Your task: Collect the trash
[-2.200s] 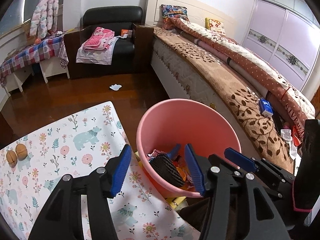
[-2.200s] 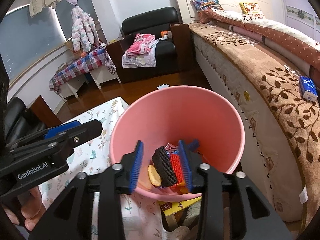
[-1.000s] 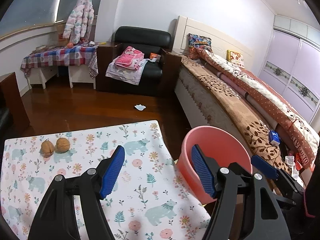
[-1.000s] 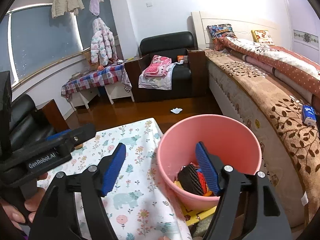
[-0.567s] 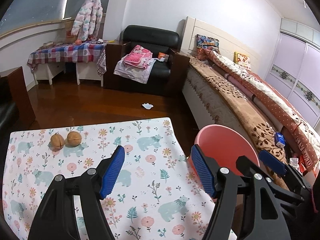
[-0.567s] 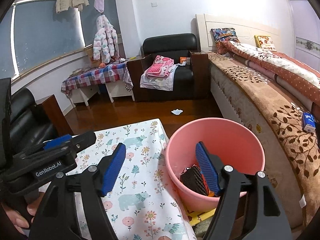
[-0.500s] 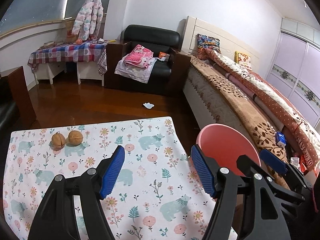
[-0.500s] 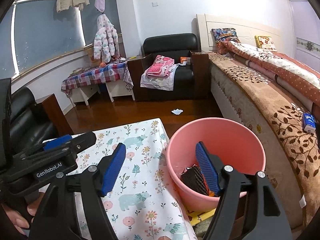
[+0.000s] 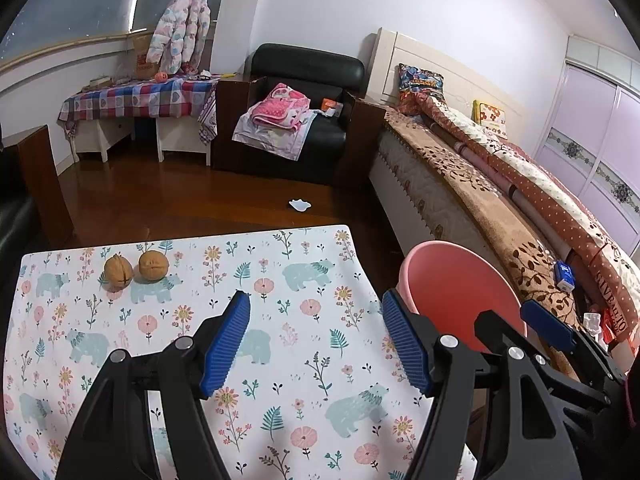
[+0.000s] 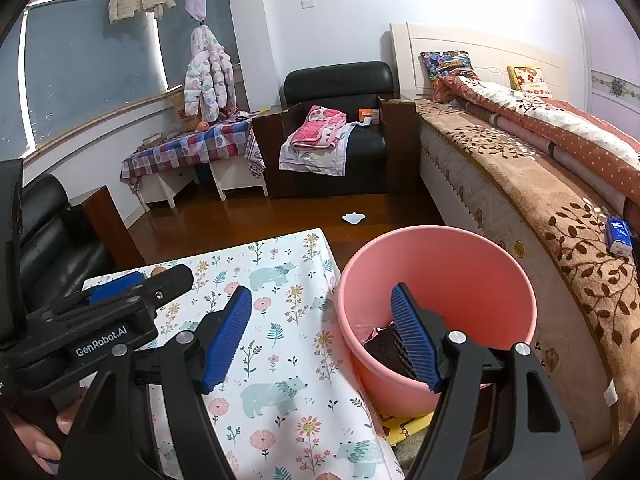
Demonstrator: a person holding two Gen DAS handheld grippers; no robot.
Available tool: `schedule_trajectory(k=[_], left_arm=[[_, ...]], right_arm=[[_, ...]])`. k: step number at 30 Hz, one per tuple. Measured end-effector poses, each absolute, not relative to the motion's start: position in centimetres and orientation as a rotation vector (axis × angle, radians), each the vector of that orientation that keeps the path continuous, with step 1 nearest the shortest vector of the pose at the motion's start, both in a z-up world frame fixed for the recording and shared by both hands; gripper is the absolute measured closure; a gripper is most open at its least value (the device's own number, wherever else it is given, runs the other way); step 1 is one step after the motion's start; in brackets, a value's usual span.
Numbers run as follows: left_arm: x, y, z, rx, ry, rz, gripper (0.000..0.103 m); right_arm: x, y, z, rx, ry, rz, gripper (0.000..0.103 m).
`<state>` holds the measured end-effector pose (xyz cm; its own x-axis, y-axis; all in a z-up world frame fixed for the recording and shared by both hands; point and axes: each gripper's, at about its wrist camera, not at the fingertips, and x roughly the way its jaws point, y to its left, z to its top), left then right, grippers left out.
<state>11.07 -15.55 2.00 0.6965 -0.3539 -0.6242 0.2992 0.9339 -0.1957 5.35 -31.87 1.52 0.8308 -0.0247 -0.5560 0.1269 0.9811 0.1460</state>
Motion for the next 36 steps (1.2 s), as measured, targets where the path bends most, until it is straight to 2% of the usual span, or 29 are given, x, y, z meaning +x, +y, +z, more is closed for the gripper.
schedule_trajectory(k=[36], left_arm=[[11.04,-15.68,1.58,-0.079,0.720,-0.367,0.037]], right_arm=[[5.04,-32.72,1.71,0.195,0.571,-0.110,0.031]])
